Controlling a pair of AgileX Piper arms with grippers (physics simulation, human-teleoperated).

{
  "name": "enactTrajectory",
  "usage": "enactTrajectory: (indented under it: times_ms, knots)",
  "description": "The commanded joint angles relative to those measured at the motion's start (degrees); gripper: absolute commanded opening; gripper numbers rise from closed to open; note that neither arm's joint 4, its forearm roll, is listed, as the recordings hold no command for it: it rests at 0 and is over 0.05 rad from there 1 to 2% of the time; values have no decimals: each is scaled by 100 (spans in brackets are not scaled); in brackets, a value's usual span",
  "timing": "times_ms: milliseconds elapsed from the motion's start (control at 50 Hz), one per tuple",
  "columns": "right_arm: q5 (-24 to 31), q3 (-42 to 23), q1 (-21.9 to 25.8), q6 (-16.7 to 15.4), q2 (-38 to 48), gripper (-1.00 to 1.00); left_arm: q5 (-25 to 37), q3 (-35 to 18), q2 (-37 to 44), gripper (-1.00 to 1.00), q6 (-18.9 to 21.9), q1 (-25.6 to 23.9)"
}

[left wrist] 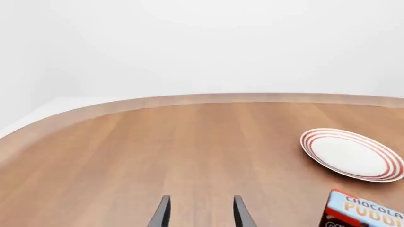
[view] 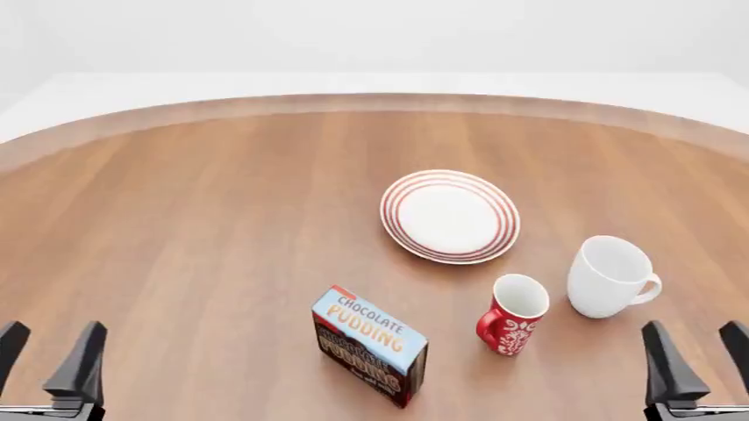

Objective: Put the chocolate pudding to the right of the plate.

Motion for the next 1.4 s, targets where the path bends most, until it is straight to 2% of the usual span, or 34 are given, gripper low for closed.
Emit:
enactTrajectory:
  times_ms: [20, 240, 260, 280, 340, 360, 440, 460, 500, 520, 600, 640, 680, 700, 720, 760, 800, 820, 900, 940, 960, 1140, 1300, 1400]
  knots:
    - [10, -22, -26, 37, 12, 100, 0, 0, 0, 100, 0, 0]
    - [36, -7, 72, 87, 76, 100, 0, 0, 0, 100, 0, 0]
    - [180, -154, 108, 296, 56, 100, 0, 0, 0, 100, 0, 0]
    - [359, -327, 227, 124, 23, 100, 0, 0, 0, 100, 0, 0]
    - [702, -729, 400, 255, 61, 100, 0, 0, 0, 100, 0, 0]
    - [802, -984, 558, 69, 221, 100, 0, 0, 0, 100, 0, 0]
    - [1255, -2322, 1089, -62, 954, 100, 0, 0, 0, 100, 0, 0]
    - [1449, -2827, 1255, -80, 1199, 100, 0, 0, 0, 100, 0, 0]
    - [1583, -3235, 1434, -12, 1468, 100, 0, 0, 0, 100, 0, 0]
    - [1650, -3414, 1523, 23, 1595, 100, 0, 0, 0, 100, 0, 0]
    - [1684, -3981, 1891, -320, 2216, 100, 0, 0, 0, 100, 0, 0]
    - [1748, -4136, 2033, -301, 2427, 100, 0, 0, 0, 100, 0, 0]
    - [1802, -4325, 2296, -433, 2697, 100, 0, 0, 0, 100, 0, 0]
    - [1852, -4527, 2591, -605, 3005, 100, 0, 0, 0, 100, 0, 0]
    - [1853, -4530, 2592, -605, 3008, 100, 0, 0, 0, 100, 0, 0]
    - [1974, -4853, 2982, -747, 3370, 100, 0, 0, 0, 100, 0, 0]
    - [2071, -5055, 3195, -773, 3572, 100, 0, 0, 0, 100, 0, 0]
    - [2154, -5265, 3505, -479, 3832, 100, 0, 0, 0, 100, 0, 0]
    - [2253, -5510, 4024, -492, 4227, 100, 0, 0, 0, 100, 0, 0]
    - [2317, -5606, 4205, -623, 4393, 100, 0, 0, 0, 100, 0, 0]
    - [2408, -5688, 4493, -630, 4612, 100, 0, 0, 0, 100, 0, 0]
    - [2761, -5746, 4770, -885, 4933, 100, 0, 0, 0, 100, 0, 0]
    - [2965, -5712, 4947, -820, 5309, 100, 0, 0, 0, 100, 0, 0]
    - [3222, -5905, 4954, -952, 5547, 100, 0, 0, 0, 100, 0, 0]
